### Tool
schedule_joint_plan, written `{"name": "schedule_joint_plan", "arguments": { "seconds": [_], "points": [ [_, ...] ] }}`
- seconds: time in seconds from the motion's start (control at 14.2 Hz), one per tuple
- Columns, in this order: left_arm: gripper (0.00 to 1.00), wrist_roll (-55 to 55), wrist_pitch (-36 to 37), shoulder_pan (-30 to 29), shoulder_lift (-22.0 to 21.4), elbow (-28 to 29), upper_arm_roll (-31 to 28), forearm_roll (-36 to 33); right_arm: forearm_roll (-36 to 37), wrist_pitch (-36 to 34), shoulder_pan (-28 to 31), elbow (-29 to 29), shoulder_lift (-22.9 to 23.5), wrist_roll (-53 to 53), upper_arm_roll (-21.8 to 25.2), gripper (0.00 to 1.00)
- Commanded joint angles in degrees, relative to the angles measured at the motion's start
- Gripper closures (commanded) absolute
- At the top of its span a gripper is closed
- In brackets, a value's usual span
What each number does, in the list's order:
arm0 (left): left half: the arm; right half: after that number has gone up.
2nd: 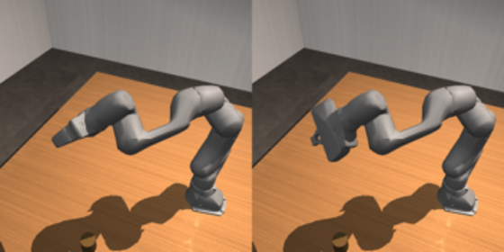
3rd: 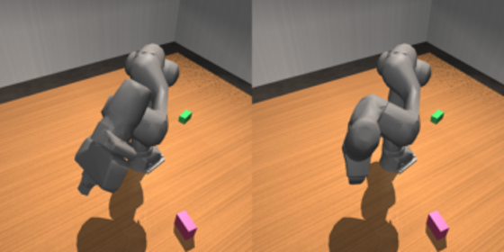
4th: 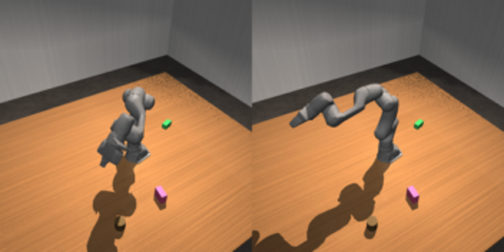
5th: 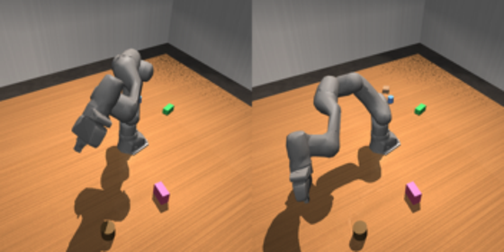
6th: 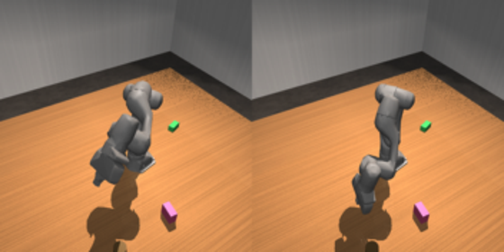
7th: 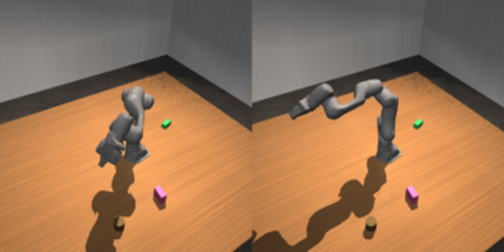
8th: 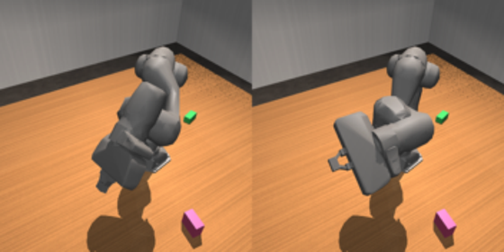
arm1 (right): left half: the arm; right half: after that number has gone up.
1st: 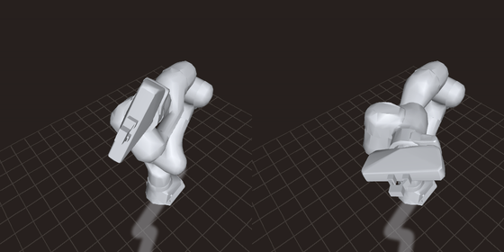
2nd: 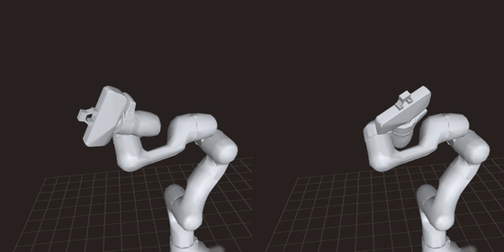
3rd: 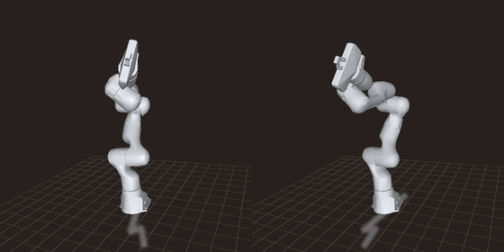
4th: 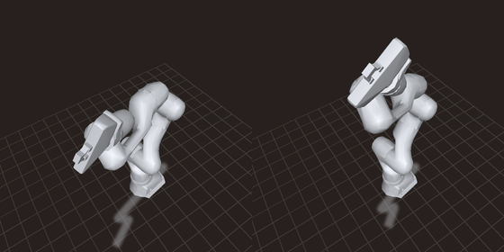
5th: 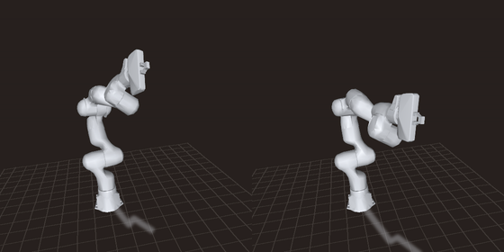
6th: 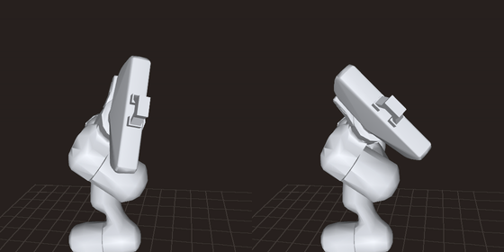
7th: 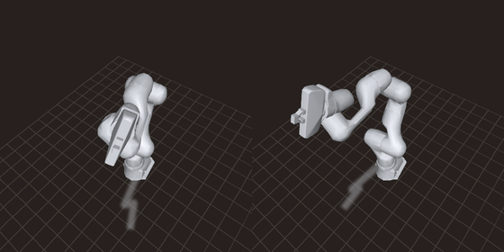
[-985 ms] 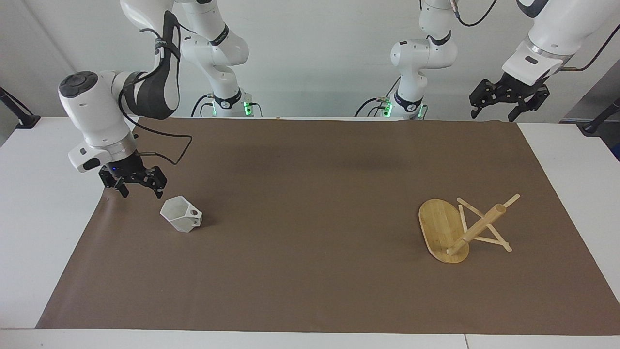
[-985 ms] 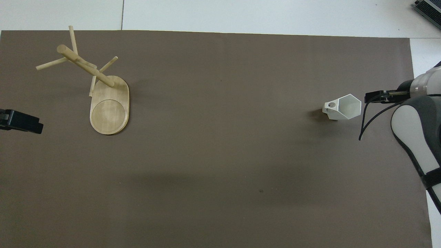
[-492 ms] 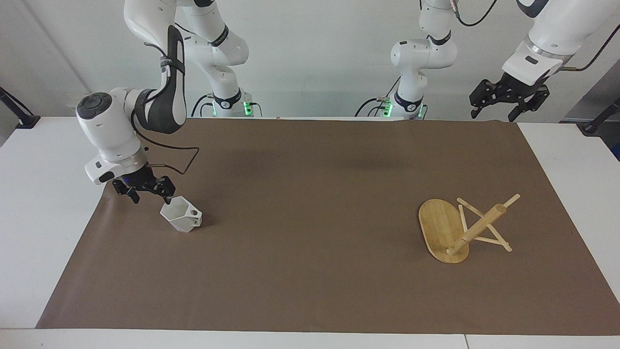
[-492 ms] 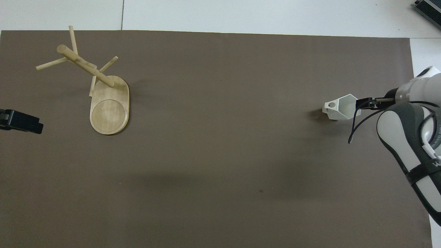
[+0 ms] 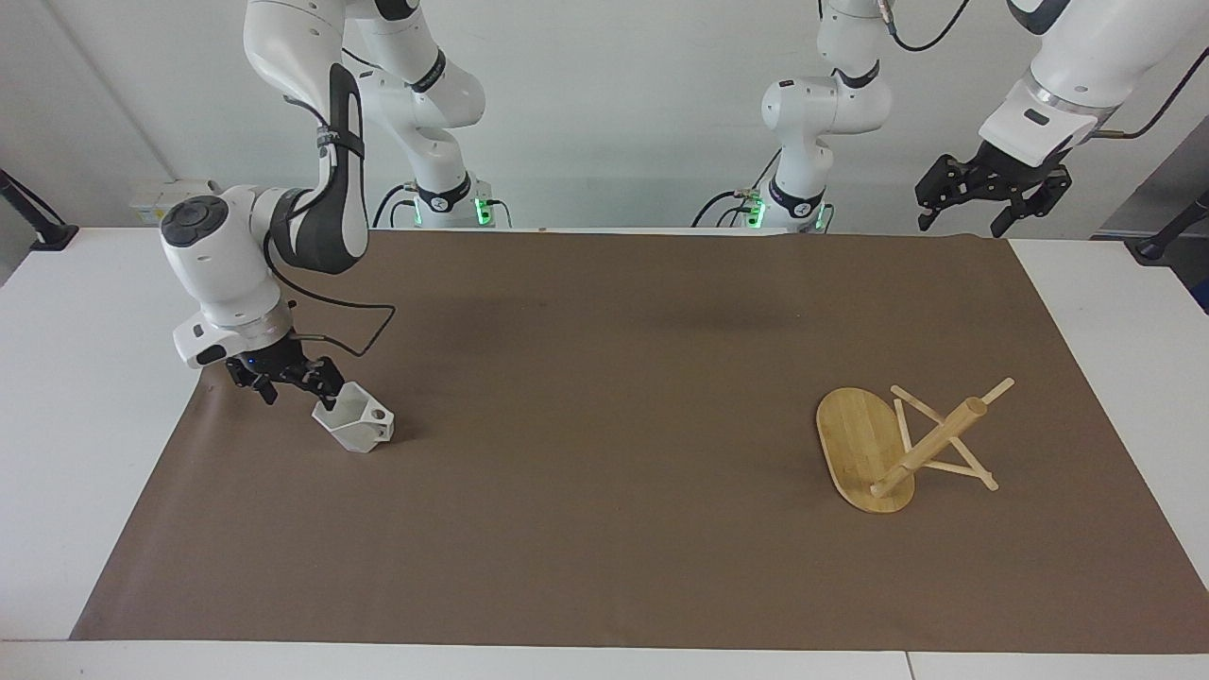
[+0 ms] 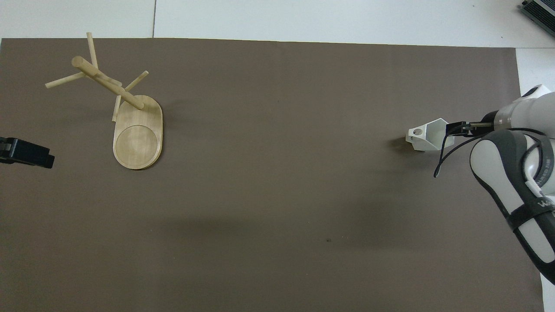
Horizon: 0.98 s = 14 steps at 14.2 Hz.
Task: Hang cup on rack
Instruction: 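Reach the right gripper to the white cup and close on it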
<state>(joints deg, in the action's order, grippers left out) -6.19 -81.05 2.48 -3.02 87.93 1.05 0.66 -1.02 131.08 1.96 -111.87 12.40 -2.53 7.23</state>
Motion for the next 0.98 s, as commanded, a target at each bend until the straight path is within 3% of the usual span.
{"name": "schedule_joint_plan", "arguments": {
  "seconds": [0.0,0.7,0.91],
  "points": [
    [0.00,0.21,0.10,-0.55,-1.46,1.54,0.18,0.22,-0.21,3.21,0.51,-1.68,0.86,0.94,-0.55,0.00],
    [0.00,0.22,0.10,-0.55,-1.46,1.54,0.18,0.22,-0.21,4.27,0.42,-1.43,1.57,1.99,-1.07,0.00],
    [0.00,0.21,0.10,-0.55,-1.46,1.46,0.18,0.22,-0.21,4.36,0.33,-0.99,1.66,4.45,-1.95,0.09]
  ]
}}
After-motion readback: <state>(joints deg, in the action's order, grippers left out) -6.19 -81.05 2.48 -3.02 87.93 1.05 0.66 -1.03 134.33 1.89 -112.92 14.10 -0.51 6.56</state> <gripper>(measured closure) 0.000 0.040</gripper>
